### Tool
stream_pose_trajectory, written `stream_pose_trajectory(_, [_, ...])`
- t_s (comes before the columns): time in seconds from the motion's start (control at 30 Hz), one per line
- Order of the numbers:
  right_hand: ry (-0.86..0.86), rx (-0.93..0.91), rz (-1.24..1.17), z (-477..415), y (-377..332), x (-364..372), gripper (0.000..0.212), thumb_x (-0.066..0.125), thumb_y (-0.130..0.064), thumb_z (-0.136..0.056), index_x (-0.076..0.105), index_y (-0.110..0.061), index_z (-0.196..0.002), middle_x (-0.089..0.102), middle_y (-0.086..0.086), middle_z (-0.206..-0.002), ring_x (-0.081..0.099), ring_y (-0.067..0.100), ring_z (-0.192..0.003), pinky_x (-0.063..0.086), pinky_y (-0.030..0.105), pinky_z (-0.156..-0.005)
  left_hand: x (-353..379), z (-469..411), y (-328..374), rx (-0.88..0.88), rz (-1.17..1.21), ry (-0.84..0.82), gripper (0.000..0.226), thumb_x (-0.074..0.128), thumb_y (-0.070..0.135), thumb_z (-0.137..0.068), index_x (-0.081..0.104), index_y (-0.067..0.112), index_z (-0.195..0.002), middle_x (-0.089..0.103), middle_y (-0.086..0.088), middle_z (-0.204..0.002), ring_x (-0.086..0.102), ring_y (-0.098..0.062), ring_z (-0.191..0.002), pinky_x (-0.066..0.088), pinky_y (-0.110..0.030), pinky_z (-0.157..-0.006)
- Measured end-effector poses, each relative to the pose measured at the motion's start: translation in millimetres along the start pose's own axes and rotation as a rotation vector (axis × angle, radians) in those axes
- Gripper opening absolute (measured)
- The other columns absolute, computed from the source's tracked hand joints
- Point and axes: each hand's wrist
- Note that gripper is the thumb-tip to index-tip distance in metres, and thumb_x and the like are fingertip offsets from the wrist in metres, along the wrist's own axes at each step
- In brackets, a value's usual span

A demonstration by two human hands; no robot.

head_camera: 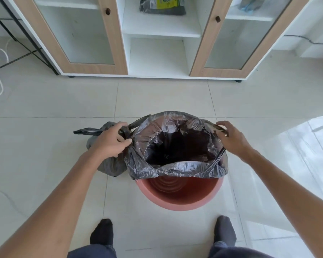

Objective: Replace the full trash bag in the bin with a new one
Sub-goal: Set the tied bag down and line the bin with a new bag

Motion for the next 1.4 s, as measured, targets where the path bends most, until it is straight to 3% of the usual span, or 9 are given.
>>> stream_pose_trajectory(0.1, [0.053, 0.049, 0.01, 21.7, 5.1, 3.0, 0.034, 0.049, -0.009, -0.095, 0.061, -0.02, -0.124, 0.063, 0.001, -0.1, 0.059, 0.023, -0.085, 0.047, 0.03, -0.08, 6.9, 24.4, 1.5, 0.115, -0.229, 0.069, 0.026, 0.069, 0.034, -0.087, 0.054, 0.039, -0.108, 0.066, 0.01, -0.097, 0.067, -0.013, -0.074, 0.054, -0.032, -0.077])
stream_pose_trajectory(0.3, [-0.066, 0.254, -0.06, 46.9, 11.7, -1.5, 0.016, 0.059, -0.02, -0.089, 0.074, -0.016, -0.09, 0.075, 0.01, -0.087, 0.072, 0.029, -0.074, 0.061, 0.042, -0.078, 19.9, 45.1, 7.9, 0.036, -0.162, -0.053, 0.015, 0.068, 0.035, -0.088, 0.058, 0.024, -0.087, 0.073, -0.003, -0.072, 0.071, -0.023, -0.061, 0.062, -0.035, -0.059])
stream_pose_trajectory(0.47, [-0.156, 0.336, -0.11, 56.8, 10.1, -2.5, 0.025, 0.055, -0.023, -0.091, 0.074, -0.008, -0.088, 0.074, 0.012, -0.082, 0.073, 0.025, -0.072, 0.062, 0.038, -0.073, 22.4, 57.4, 2.5, -0.081, -0.103, -0.087, 0.042, 0.08, 0.05, -0.074, 0.06, 0.015, -0.081, 0.075, -0.009, -0.076, 0.069, -0.015, -0.051, 0.061, -0.029, -0.056])
stream_pose_trajectory(0.63, [-0.296, 0.426, -0.075, 70.8, 11.2, -6.4, 0.04, 0.045, -0.032, -0.098, 0.066, 0.0, -0.109, 0.067, 0.011, -0.093, 0.058, 0.021, -0.075, 0.047, 0.026, -0.062, 19.3, 65.2, -5.7, -0.164, -0.052, -0.178, 0.077, 0.089, 0.066, -0.033, 0.06, 0.014, -0.082, 0.063, 0.0, -0.06, 0.059, -0.009, -0.042, 0.049, -0.023, -0.046])
stream_pose_trajectory(0.8, [-0.216, 0.337, 0.178, 79.3, 15.6, -14.3, 0.029, 0.053, -0.03, -0.096, 0.069, -0.011, -0.111, 0.066, 0.011, -0.122, 0.058, 0.03, -0.113, 0.045, 0.03, -0.087, 23.7, 76.6, -5.3, -0.128, -0.305, -0.273, 0.067, 0.085, 0.068, -0.049, 0.061, 0.024, -0.094, 0.071, 0.003, -0.08, 0.073, -0.013, -0.059, 0.056, -0.027, -0.058])
stream_pose_trajectory(0.97, [-0.027, 0.292, 0.271, 95.7, 7.4, -4.7, 0.022, 0.064, -0.011, -0.081, 0.068, -0.015, -0.103, 0.069, 0.011, -0.101, 0.063, 0.033, -0.09, 0.05, 0.034, -0.072, 33.4, 90.9, 13.3, 0.013, -0.598, -0.004, 0.08, 0.08, 0.073, -0.049, 0.047, 0.022, -0.101, 0.061, 0.008, -0.085, 0.064, -0.019, -0.085, 0.045, -0.031, -0.066])
stream_pose_trajectory(1.13, [0.169, -0.075, 0.499, 108.5, -6.4, 0.8, 0.048, 0.052, 0.009, -0.077, 0.053, -0.015, -0.118, 0.055, 0.011, -0.107, 0.051, 0.027, -0.089, 0.038, 0.035, -0.078, 40.2, 104.6, 24.6, 0.263, -0.577, 0.08, 0.078, 0.085, 0.056, -0.055, 0.037, 0.028, -0.11, 0.055, 0.008, -0.096, 0.059, -0.018, -0.082, 0.039, -0.031, -0.063])
stream_pose_trajectory(1.27, [-0.028, -0.289, 0.492, 116.9, -21.5, -0.9, 0.06, 0.054, 0.002, -0.074, 0.057, -0.026, -0.128, 0.054, 0.003, -0.128, 0.049, 0.026, -0.114, 0.036, 0.038, -0.098, 54.9, 112.4, 25.0, 0.47, -0.604, -0.047, 0.075, 0.085, 0.047, -0.063, 0.05, 0.033, -0.128, 0.053, 0.01, -0.11, 0.056, -0.011, -0.103, 0.046, -0.028, -0.075])
stream_pose_trajectory(1.4, [-0.208, -0.27, 0.634, 134.6, -16.3, 8.9, 0.031, 0.063, -0.019, -0.082, 0.063, -0.028, -0.113, 0.06, 0.0, -0.114, 0.05, 0.024, -0.113, 0.033, 0.036, -0.095, 67.2, 118.9, 23.3, 0.466, -0.732, -0.113, 0.057, 0.087, 0.036, -0.066, 0.061, 0.028, -0.117, 0.063, 0.007, -0.107, 0.062, -0.016, -0.101, 0.045, -0.029, -0.078])
Point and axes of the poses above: each hand's wrist, its own z-axis away from the middle knuckle, its own x-axis out of the palm, y = z × x
